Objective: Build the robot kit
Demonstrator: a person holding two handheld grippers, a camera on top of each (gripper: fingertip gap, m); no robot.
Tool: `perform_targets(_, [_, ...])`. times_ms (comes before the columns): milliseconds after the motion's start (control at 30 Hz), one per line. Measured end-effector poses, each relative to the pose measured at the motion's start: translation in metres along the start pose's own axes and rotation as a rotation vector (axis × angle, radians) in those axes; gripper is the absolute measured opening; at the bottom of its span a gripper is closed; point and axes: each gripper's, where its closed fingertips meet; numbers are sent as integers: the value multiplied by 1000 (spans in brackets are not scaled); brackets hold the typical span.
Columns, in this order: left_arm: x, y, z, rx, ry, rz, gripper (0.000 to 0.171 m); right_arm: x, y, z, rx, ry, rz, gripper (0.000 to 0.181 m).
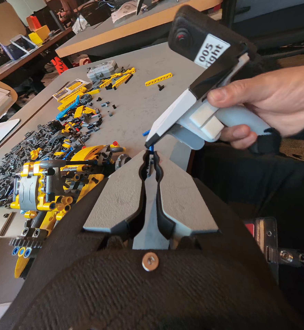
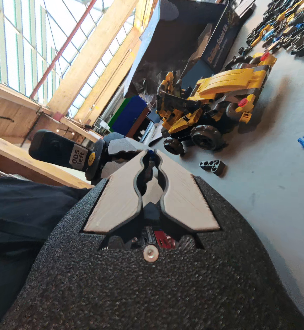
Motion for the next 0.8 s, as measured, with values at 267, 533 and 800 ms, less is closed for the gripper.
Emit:
perform_targets(267, [0, 0, -2, 3, 83, -75, 2, -2, 1, 3, 252, -10, 123, 4])
perform_targets(533, [7, 5, -12, 49, 94, -98, 2, -16, -6, 3, 419, 67, 358, 5])
perform_targets(800, [7, 8, -14, 53, 89, -121, 2, -19, -7, 5, 423, 89, 425, 6])
Point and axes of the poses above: each gripper's, where its closed fingertips meet, z back along the fingers, y out of its underside, x = y × z across the jaws, and after that the axes turned 10 degrees about -x, right-handed
